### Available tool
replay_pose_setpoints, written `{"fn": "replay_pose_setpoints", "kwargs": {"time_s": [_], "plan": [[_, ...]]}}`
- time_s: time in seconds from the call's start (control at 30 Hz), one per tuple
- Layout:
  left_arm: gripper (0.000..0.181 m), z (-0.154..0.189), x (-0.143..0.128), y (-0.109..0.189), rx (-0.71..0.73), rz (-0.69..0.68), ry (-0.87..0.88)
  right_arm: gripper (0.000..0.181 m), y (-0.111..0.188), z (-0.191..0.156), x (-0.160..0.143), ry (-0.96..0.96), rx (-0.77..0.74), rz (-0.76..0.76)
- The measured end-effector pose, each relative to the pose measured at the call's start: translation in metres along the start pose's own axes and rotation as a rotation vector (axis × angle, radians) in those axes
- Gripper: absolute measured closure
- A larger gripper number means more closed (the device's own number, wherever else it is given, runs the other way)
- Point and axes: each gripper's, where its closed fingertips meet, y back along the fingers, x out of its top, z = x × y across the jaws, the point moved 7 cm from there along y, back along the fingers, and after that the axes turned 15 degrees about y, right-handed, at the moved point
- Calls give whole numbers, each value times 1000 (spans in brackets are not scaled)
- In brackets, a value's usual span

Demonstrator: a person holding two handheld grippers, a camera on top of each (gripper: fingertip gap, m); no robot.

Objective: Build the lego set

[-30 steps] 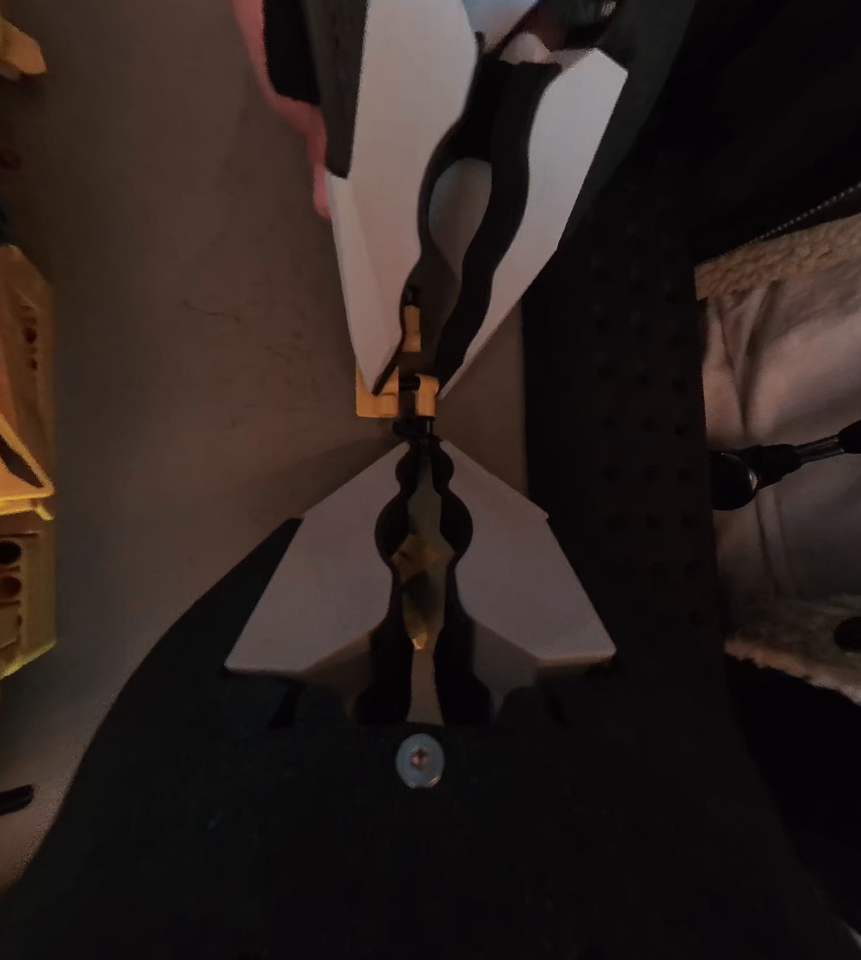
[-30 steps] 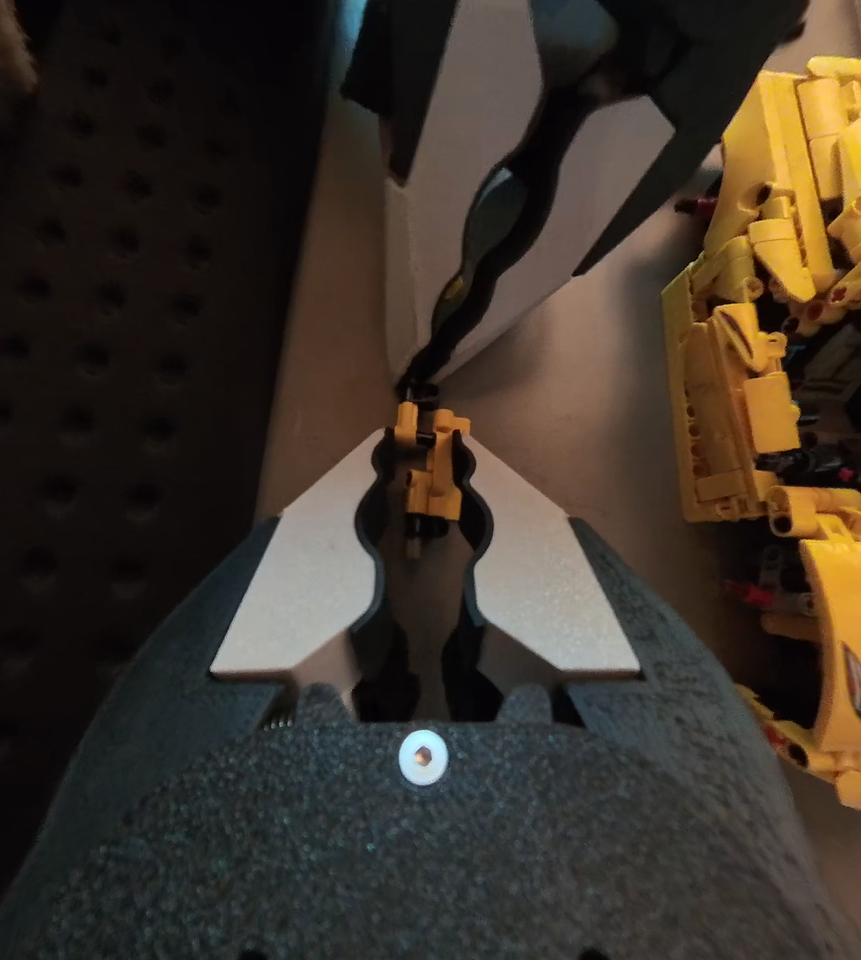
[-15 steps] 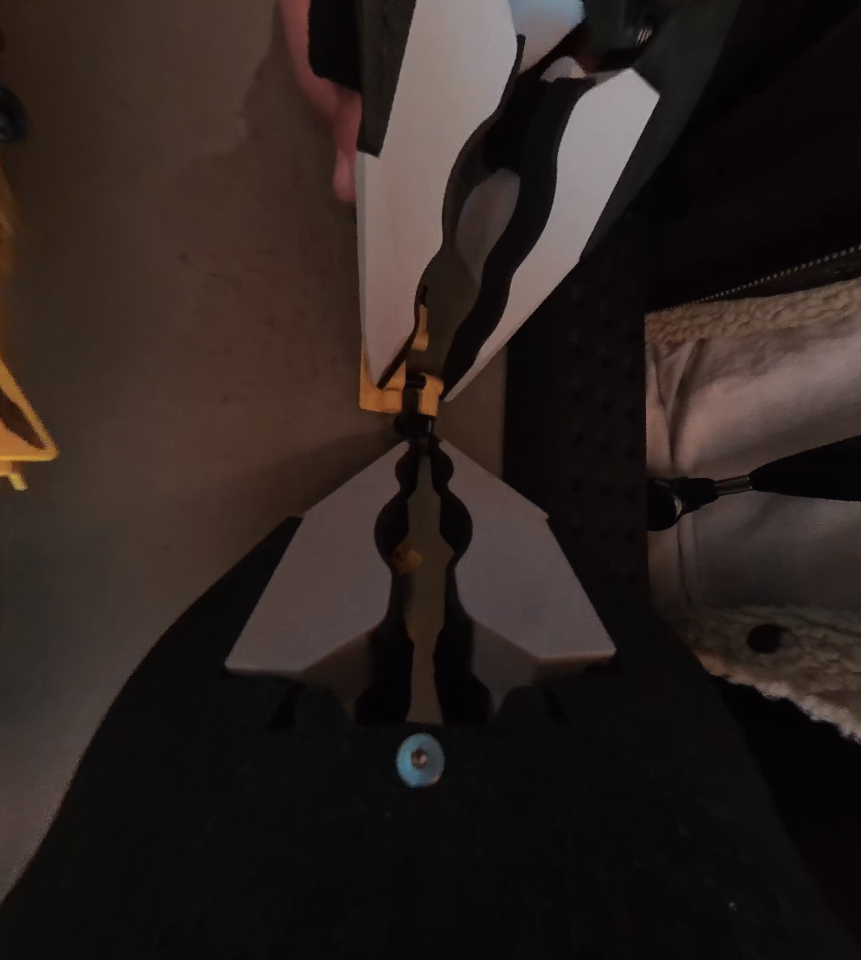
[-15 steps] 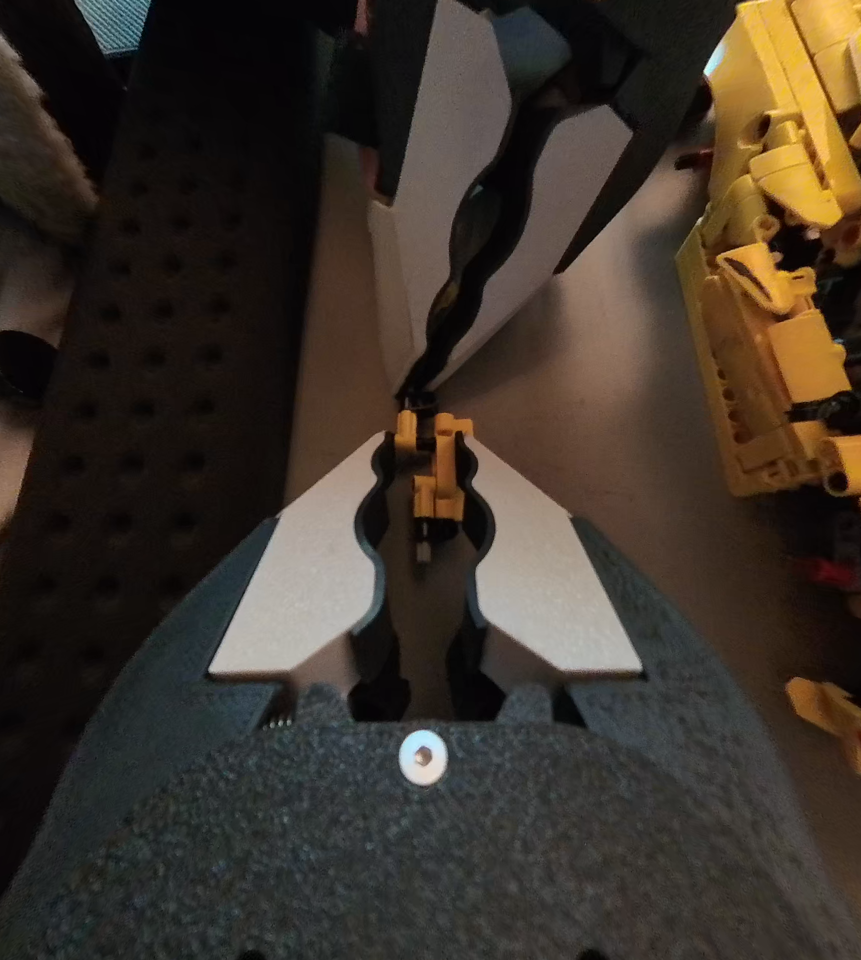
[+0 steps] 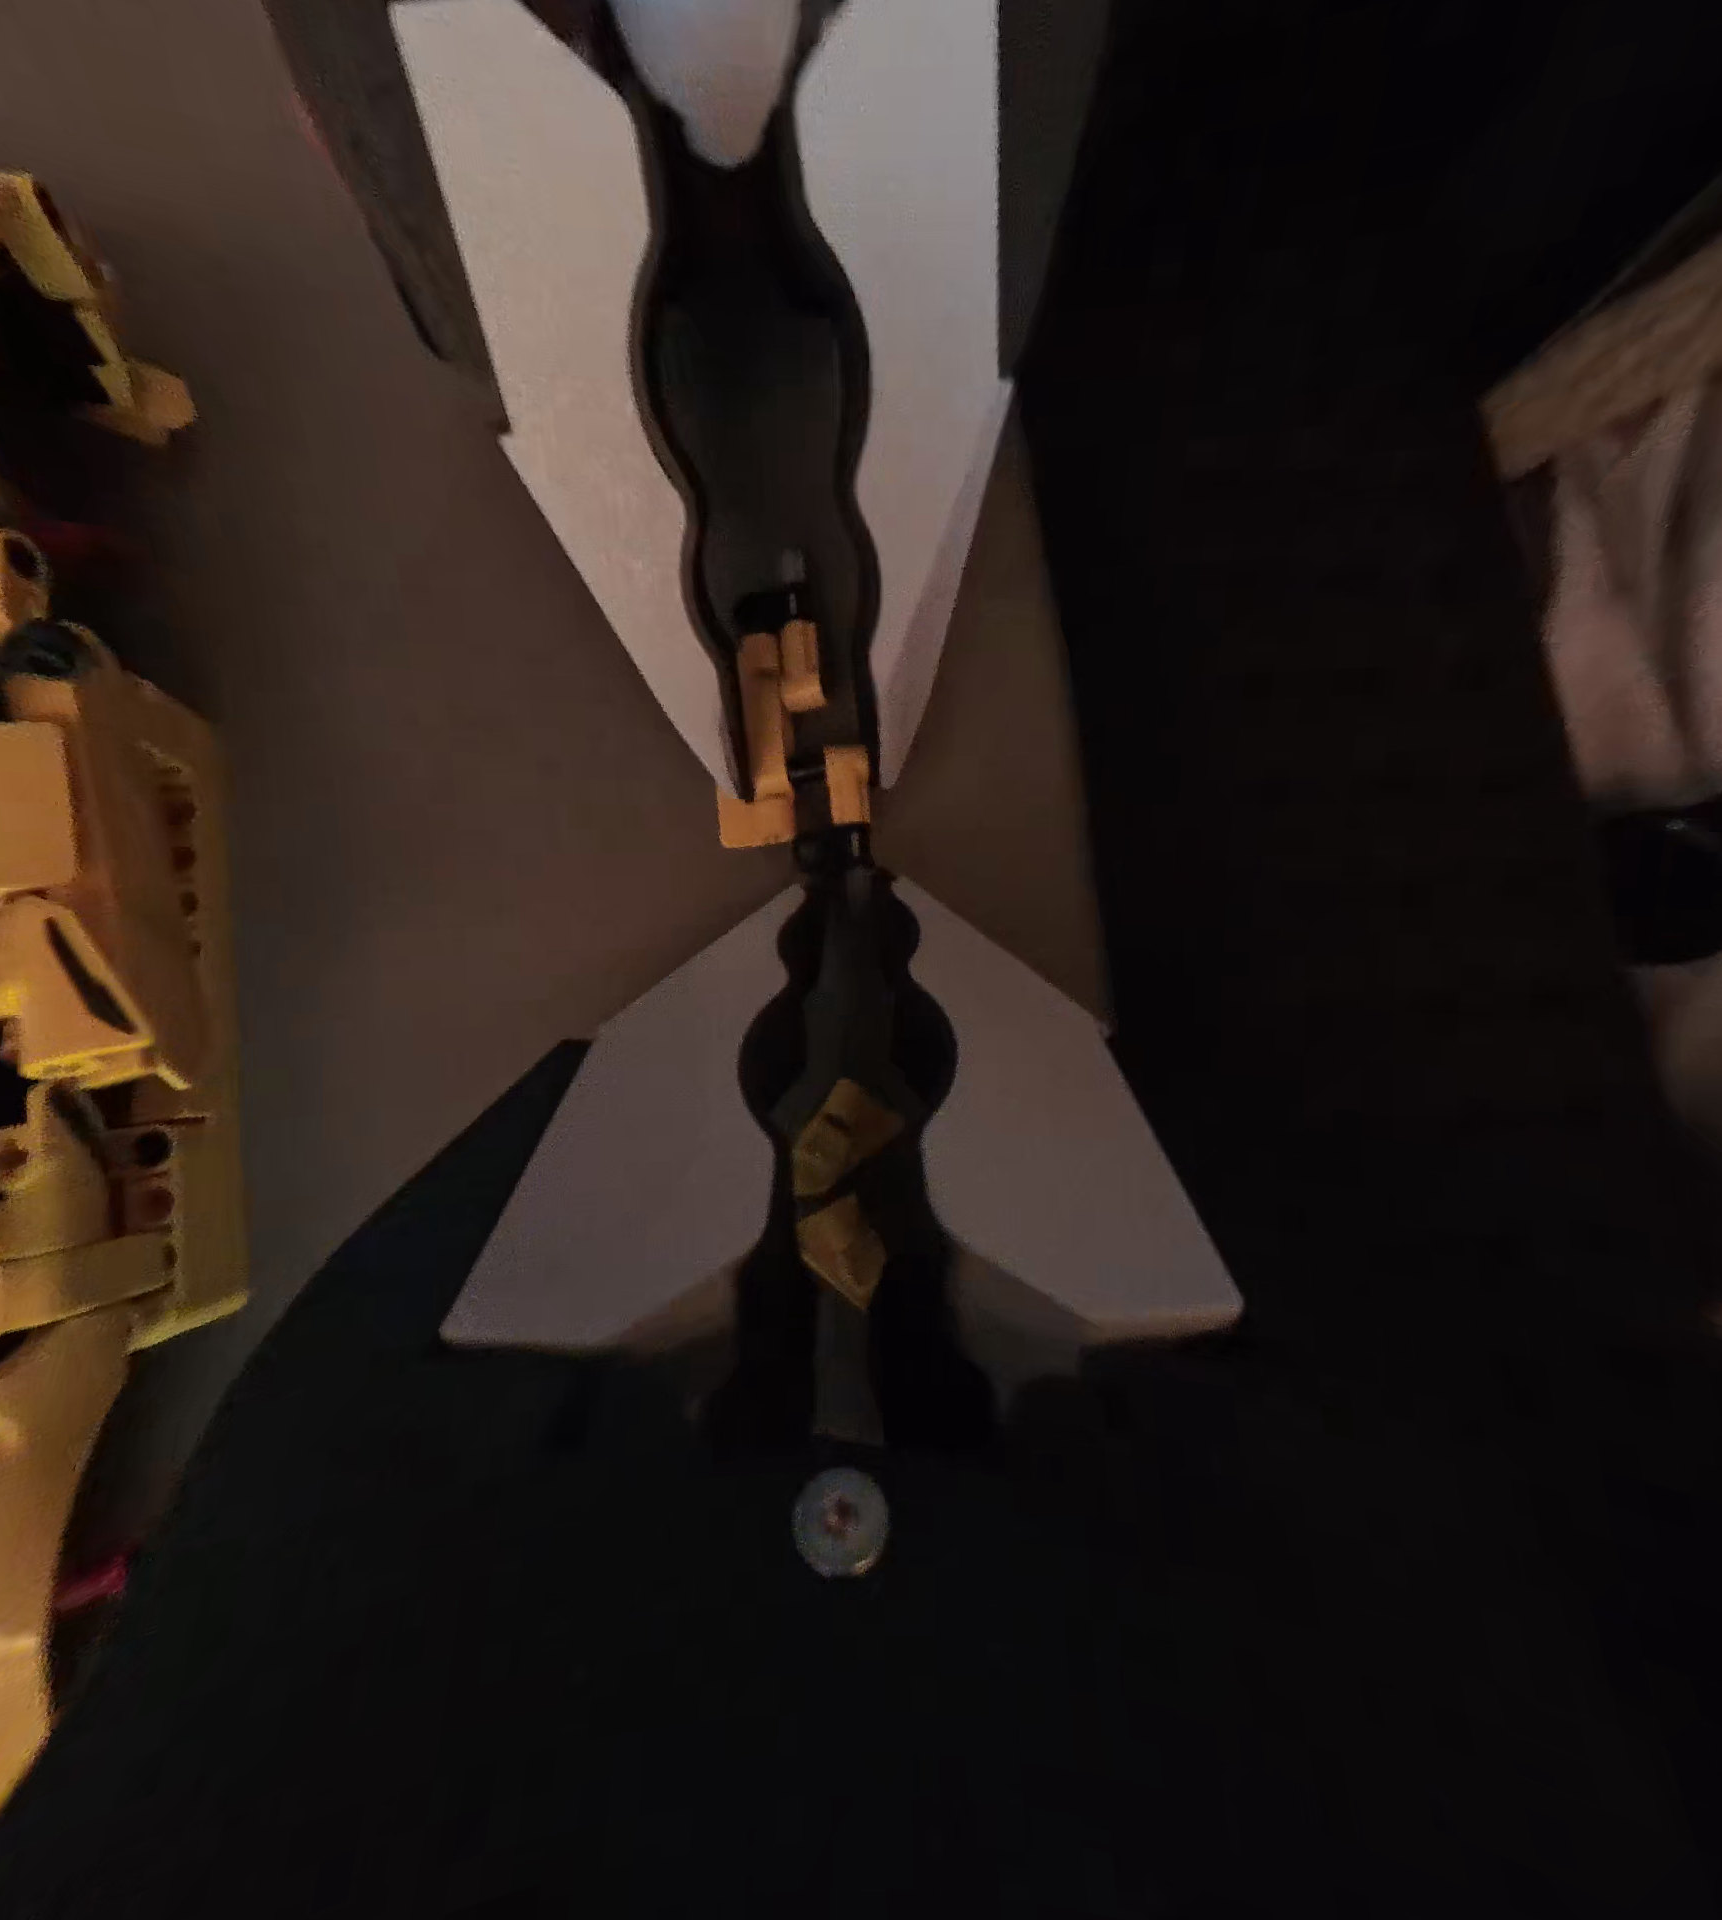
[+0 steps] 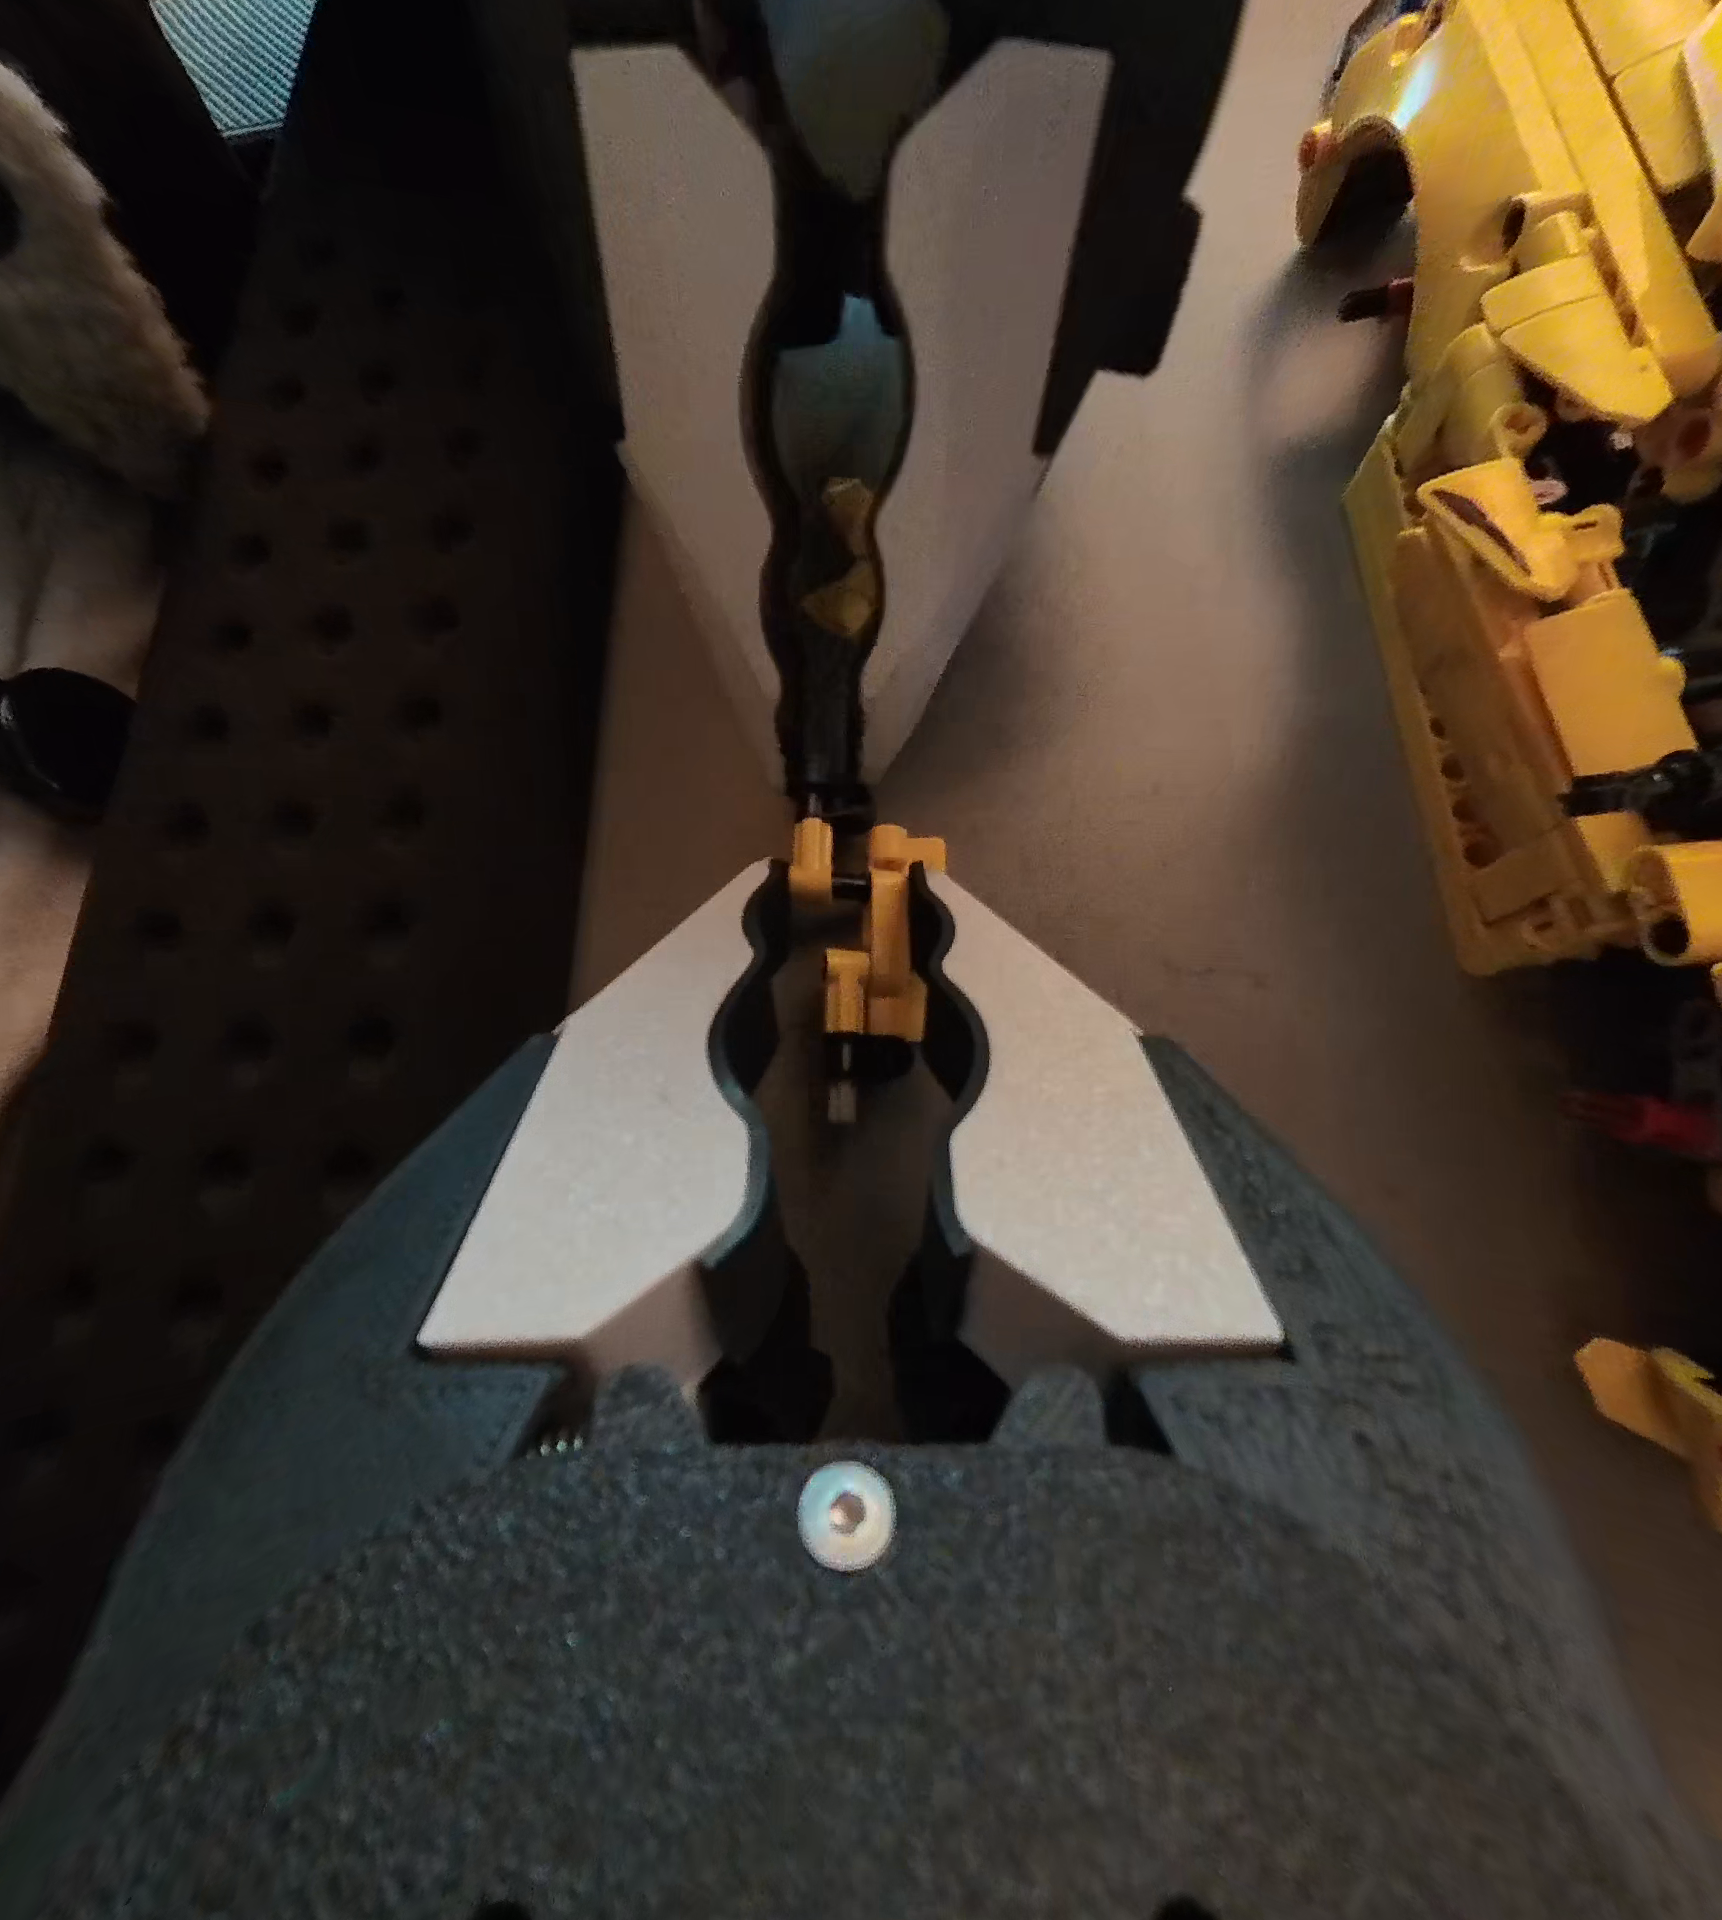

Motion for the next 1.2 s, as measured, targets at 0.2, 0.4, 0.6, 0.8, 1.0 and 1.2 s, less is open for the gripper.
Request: {"fn": "replay_pose_setpoints", "kwargs": {"time_s": [0.2,0.4,0.6,0.8,1.0,1.2], "plan": [[177,3,-2,-1,27,28,-66,158,0,0,0,25,-7,1],[177,0,-2,-1,-18,21,6,157,0,-3,2,124,-57,-29],[177,0,-1,0,-21,5,22,154,1,-4,4,129,-67,-15],[177,0,0,-1,-14,-18,28,156,-1,-4,1,119,-74,-41],[178,2,3,-1,20,-65,11,157,-1,-5,3,115,-72,-62],[177,0,4,-1,3,-58,72,157,1,-7,4,183,-123,-78]]}}
